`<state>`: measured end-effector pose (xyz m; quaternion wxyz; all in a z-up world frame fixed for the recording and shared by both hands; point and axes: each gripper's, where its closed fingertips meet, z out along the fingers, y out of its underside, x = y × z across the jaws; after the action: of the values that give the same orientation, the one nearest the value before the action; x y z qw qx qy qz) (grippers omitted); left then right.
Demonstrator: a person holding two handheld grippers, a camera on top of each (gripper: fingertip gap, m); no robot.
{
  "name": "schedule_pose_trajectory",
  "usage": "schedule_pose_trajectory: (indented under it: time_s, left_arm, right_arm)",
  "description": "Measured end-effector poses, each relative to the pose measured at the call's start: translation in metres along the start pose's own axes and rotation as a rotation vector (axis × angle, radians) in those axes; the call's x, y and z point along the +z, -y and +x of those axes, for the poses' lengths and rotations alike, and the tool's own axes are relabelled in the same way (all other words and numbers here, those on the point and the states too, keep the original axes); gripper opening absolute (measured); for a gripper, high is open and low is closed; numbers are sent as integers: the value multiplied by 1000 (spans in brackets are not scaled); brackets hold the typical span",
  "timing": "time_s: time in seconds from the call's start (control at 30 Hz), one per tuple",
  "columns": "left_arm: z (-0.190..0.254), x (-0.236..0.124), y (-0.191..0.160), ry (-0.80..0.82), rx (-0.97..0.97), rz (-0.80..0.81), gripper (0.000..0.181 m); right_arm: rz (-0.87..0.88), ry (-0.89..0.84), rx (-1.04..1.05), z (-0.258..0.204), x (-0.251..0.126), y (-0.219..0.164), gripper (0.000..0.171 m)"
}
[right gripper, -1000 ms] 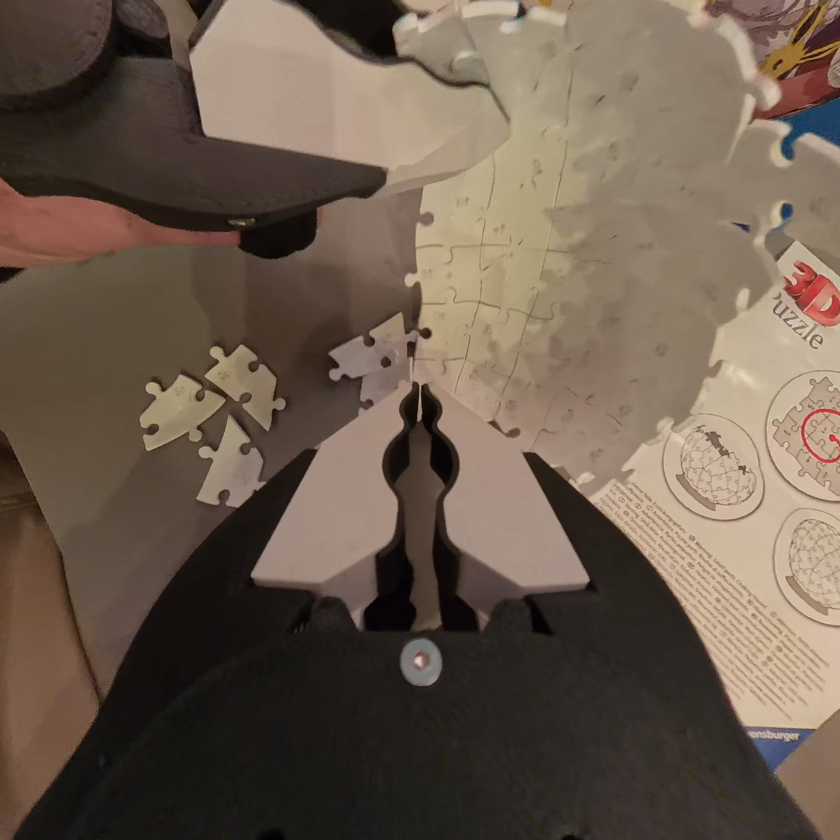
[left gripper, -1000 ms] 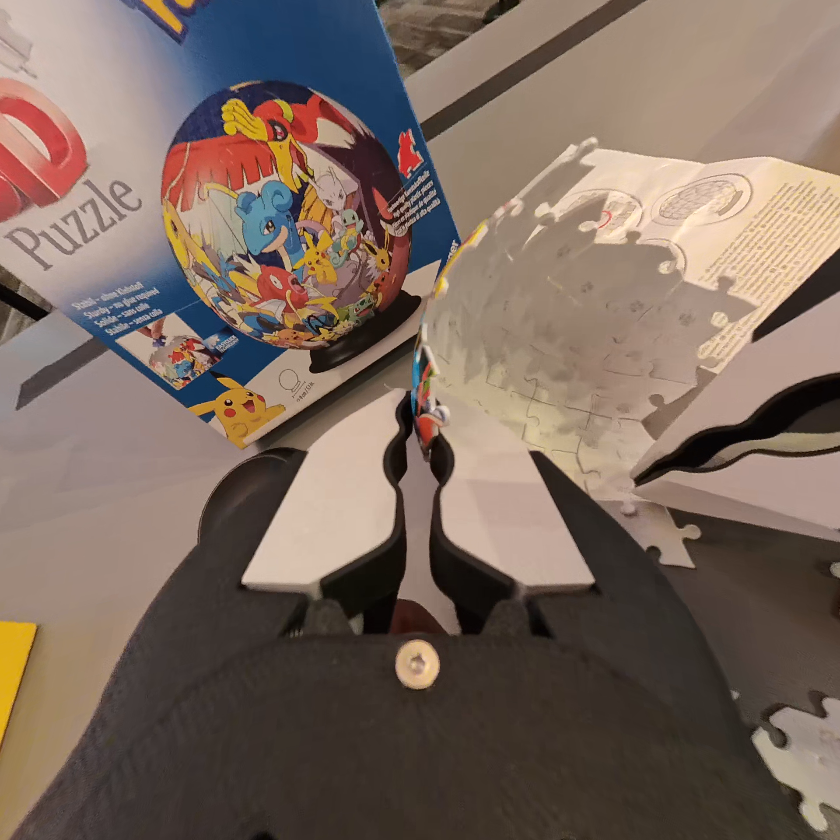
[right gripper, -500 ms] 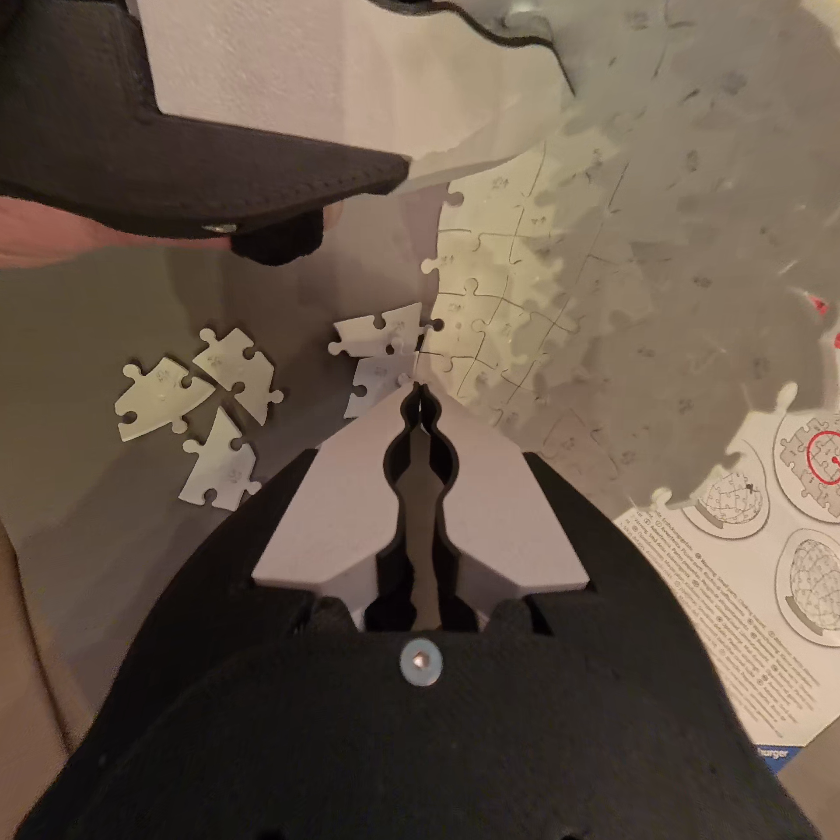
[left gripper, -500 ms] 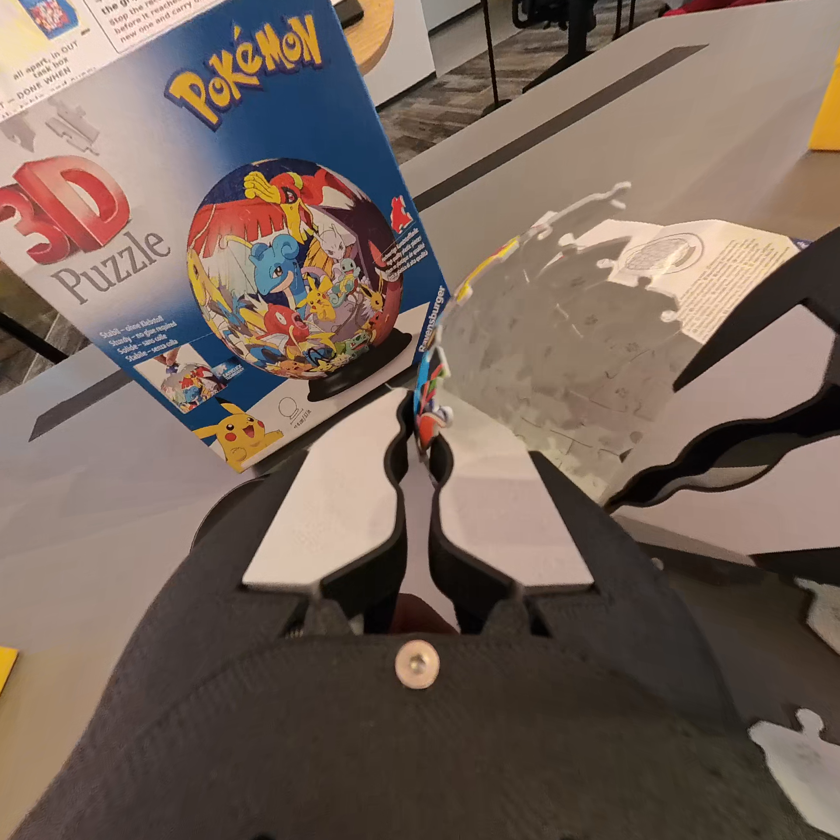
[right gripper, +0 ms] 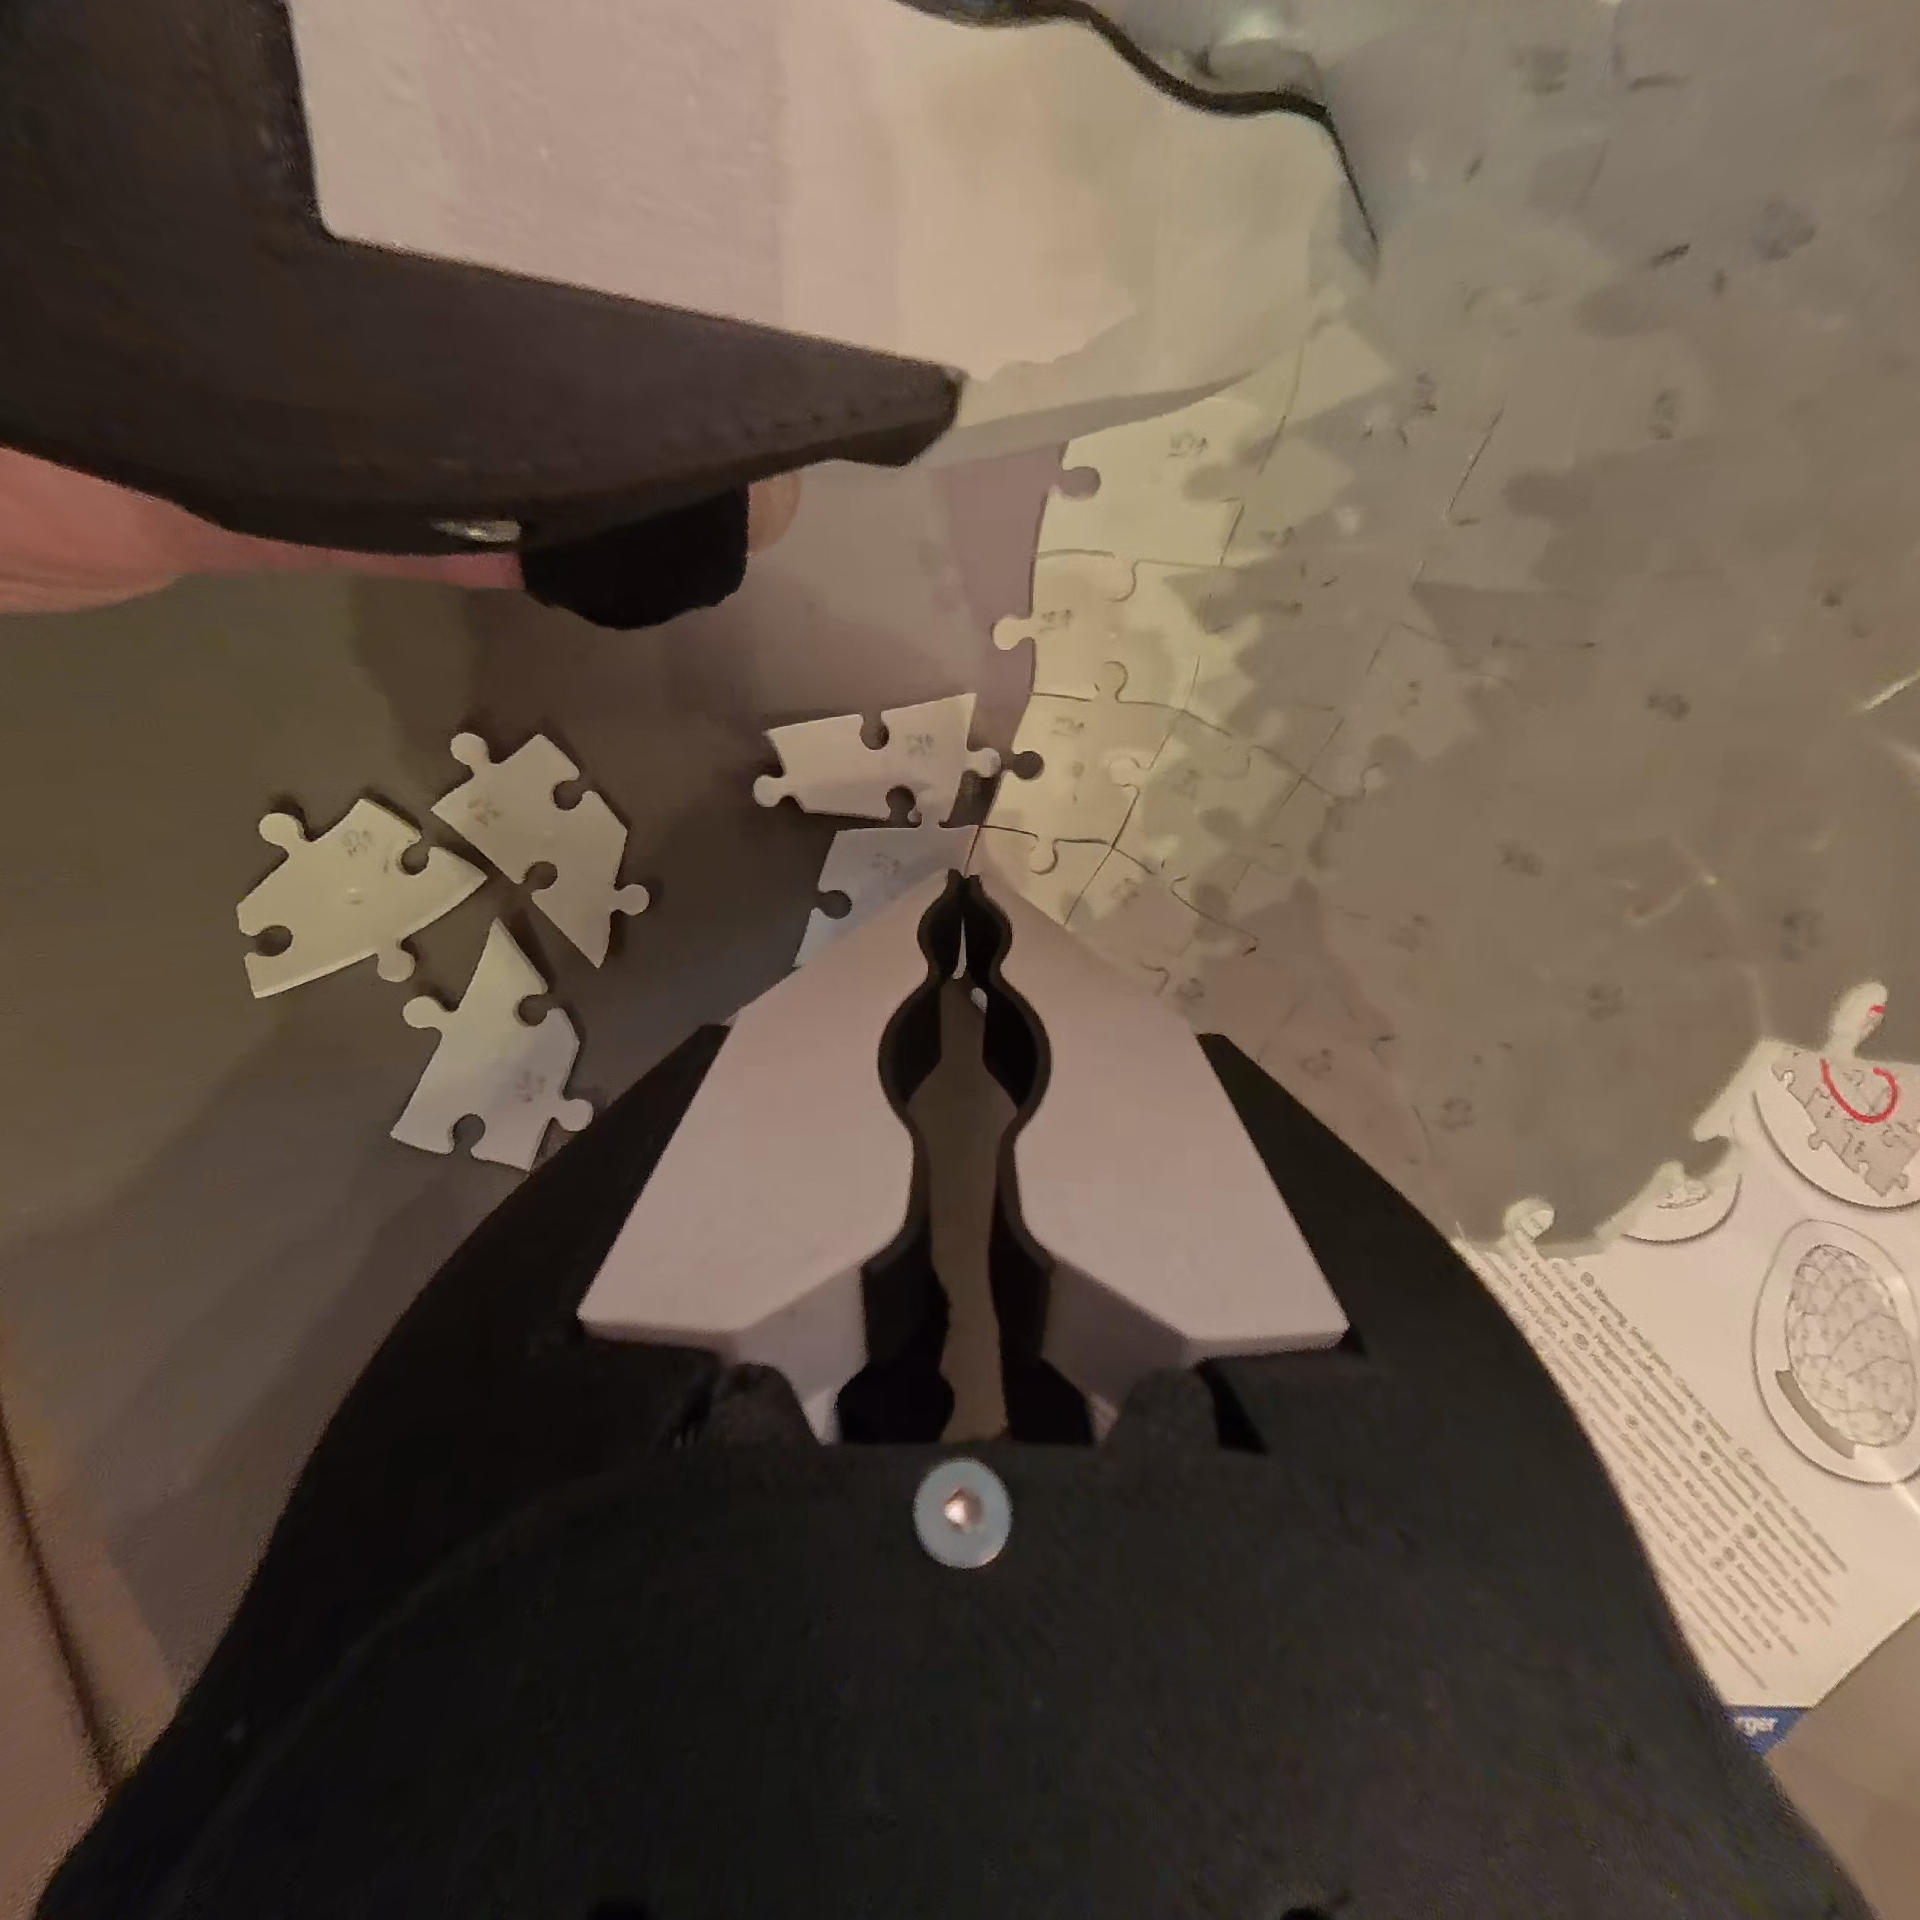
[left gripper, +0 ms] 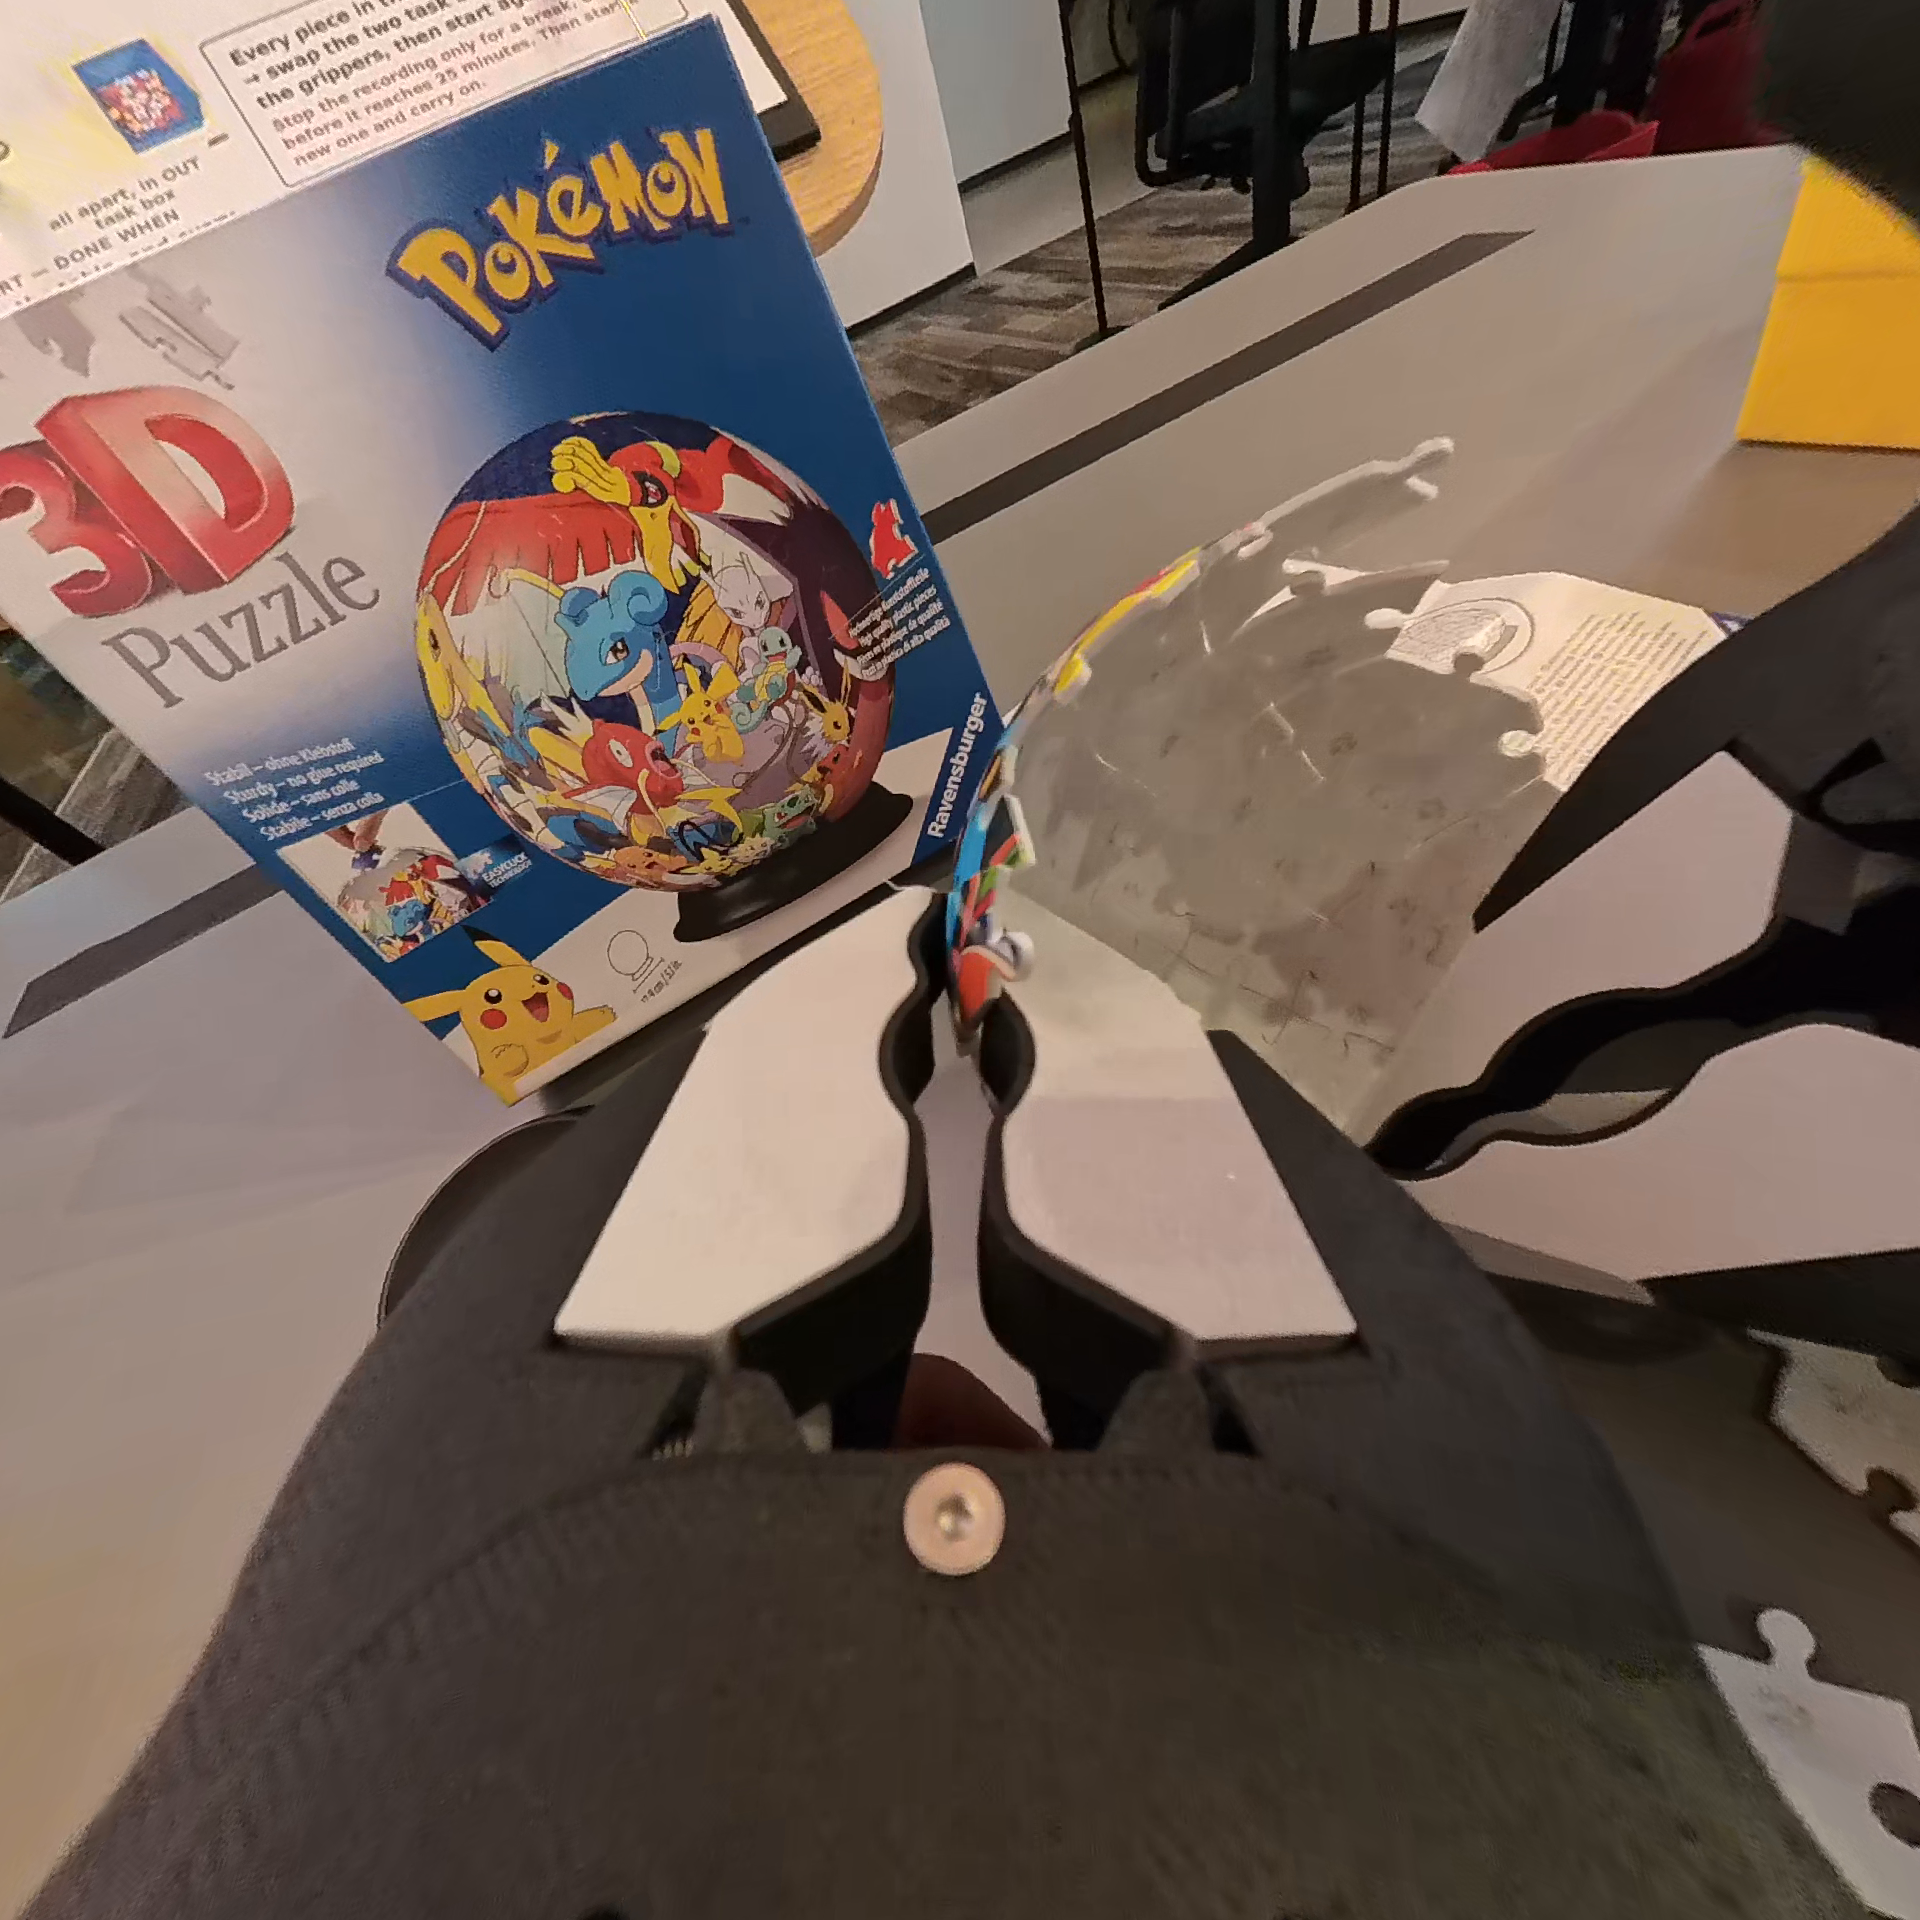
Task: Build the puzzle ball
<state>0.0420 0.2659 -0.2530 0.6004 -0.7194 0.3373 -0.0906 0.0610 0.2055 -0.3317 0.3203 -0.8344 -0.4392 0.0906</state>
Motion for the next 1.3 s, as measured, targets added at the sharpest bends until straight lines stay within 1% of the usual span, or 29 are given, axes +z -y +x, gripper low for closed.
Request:
schedule_pose_trajectory:
  time_s: [0.1,0.43,0.77,0.93,1.13,1.17,1.23,1.3]
  left_arm:
    - [1,-3,0,-11,-13,14,3]
    - [1,-13,-1,-18,-27,37,3]
    - [-1,-14,-4,-7,-39,36,3]
    - [0,-13,-4,-11,-42,36,3]
    - [-1,-14,-5,-27,-65,27,3]
    - [-1,-14,-5,-36,-71,22,4]
    - [-2,-18,-4,-56,-87,12,12]
    - [-5,-22,-5,-70,-100,-5,24]
  right_arm:
    - [-3,-14,-12,0,0,0,0]
    - [-22,-39,52,-1,1,-2,0]
    - [-22,-71,40,4,-1,-2,0]
    - [11,-48,28,-3,-5,8,0]
    - [-29,-50,1,-5,2,2,0]
    - [-30,-49,1,-4,2,2,0]
    - [-26,-52,0,-4,2,2,0]
    - [-22,-57,-5,-4,2,2,0]
